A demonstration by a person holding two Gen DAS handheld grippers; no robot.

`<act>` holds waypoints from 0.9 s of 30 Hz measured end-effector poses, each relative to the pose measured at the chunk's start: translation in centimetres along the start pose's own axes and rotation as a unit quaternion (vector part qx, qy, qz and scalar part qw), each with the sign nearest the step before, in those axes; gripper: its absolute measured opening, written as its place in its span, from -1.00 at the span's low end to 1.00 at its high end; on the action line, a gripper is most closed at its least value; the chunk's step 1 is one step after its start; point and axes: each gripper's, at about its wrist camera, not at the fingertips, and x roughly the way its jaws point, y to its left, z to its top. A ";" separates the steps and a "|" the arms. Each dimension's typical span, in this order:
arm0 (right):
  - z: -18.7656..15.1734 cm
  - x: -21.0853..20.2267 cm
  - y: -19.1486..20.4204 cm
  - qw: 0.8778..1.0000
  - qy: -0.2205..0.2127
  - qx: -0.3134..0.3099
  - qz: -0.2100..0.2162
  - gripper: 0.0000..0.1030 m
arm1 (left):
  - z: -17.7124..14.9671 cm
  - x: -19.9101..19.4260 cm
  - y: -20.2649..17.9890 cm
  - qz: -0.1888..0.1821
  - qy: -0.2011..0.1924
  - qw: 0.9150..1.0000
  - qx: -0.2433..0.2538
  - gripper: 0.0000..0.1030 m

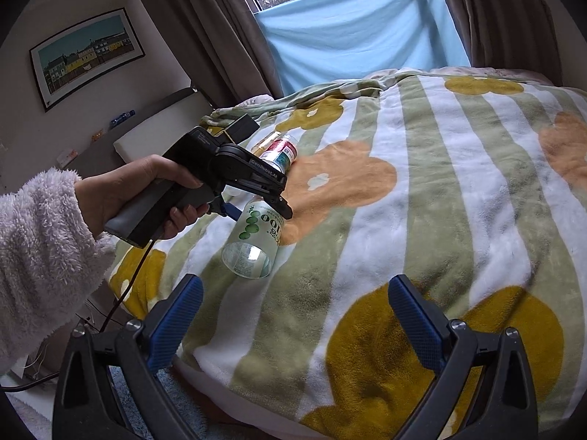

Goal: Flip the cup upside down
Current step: 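Grasp the jar with the left gripper while the right gripper releases it, then turn the jar with the left gripper and set it upright on the blanket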

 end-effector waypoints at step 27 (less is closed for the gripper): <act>0.1 -0.3 -0.4 1.000 -0.008 0.011 -0.007 0.96 | -6.5 -10.0 -3.5 0.033 -0.305 0.943 0.129 0.21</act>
